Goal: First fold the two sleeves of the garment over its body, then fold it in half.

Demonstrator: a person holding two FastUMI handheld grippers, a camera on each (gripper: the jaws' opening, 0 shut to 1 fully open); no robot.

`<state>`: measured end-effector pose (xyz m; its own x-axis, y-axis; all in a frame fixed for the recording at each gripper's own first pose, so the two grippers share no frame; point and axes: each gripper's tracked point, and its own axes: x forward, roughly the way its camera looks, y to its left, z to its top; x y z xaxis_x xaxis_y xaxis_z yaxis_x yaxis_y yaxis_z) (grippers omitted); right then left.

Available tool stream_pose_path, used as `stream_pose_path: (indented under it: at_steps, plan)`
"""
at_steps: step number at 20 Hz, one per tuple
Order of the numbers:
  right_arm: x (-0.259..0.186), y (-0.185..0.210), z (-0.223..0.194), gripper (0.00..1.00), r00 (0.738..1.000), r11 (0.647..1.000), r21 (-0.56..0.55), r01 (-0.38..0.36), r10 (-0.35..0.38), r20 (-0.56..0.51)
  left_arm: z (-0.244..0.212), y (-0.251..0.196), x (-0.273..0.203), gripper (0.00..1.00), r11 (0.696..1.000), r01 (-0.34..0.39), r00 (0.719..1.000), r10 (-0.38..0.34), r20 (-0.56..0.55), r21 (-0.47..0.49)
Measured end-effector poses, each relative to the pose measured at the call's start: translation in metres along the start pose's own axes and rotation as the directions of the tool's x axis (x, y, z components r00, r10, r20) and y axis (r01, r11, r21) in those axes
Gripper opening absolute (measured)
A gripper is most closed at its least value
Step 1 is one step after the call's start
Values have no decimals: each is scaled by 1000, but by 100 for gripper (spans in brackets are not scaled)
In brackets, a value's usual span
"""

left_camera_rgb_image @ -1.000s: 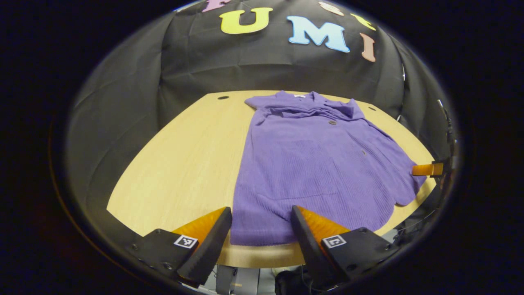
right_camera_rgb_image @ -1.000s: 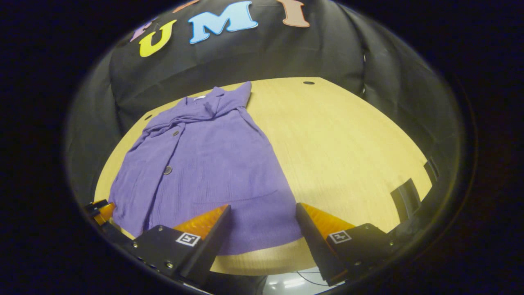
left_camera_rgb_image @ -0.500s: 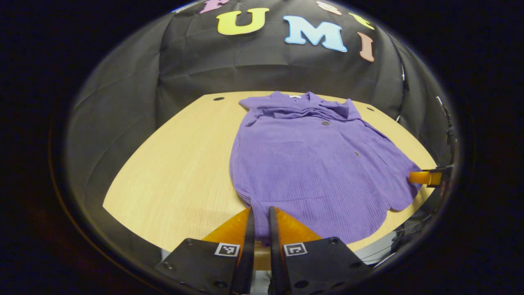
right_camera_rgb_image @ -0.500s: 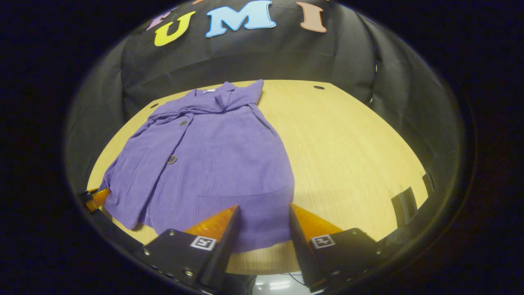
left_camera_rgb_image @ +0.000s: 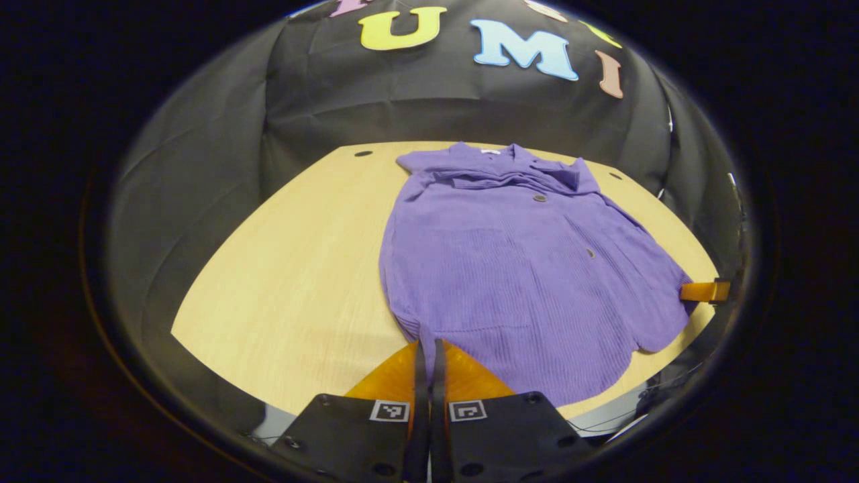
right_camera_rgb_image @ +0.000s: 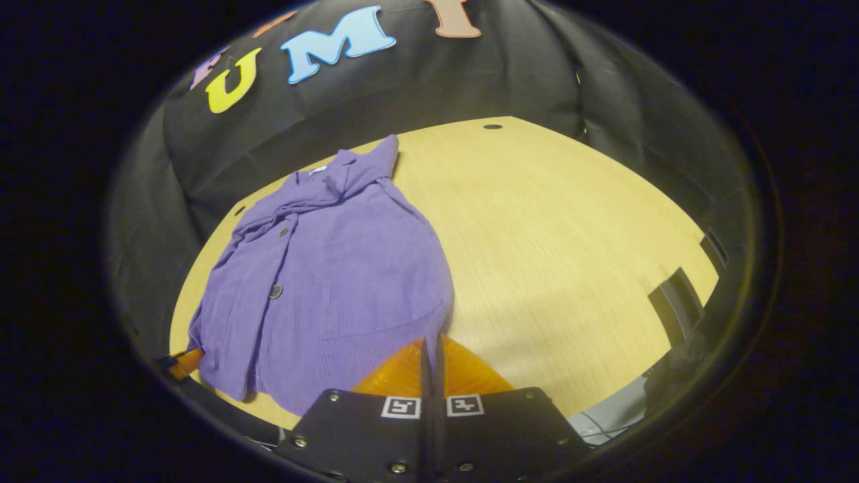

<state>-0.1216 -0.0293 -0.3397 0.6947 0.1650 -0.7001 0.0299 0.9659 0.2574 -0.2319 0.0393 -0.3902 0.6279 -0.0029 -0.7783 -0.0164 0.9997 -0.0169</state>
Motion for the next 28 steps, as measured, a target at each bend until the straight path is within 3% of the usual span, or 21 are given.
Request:
stream_pose_path:
  at_steps: [7,16,21,28]
  plan:
    - [-22,16,38,0,990,990,23,-141,140,27,23,-34,-9,7,982,80,995,-88,-38,-173]
    - [-47,47,120,0,950,958,-78,-277,285,129,119,-50,-46,7,956,137,985,-104,135,-259]
    - [-53,66,173,0,929,948,-116,-296,314,198,184,-47,-48,7,948,187,966,-130,222,-256]
    - [-48,83,243,0,915,957,-101,-272,290,282,274,-31,-29,7,921,276,934,-189,304,-276]
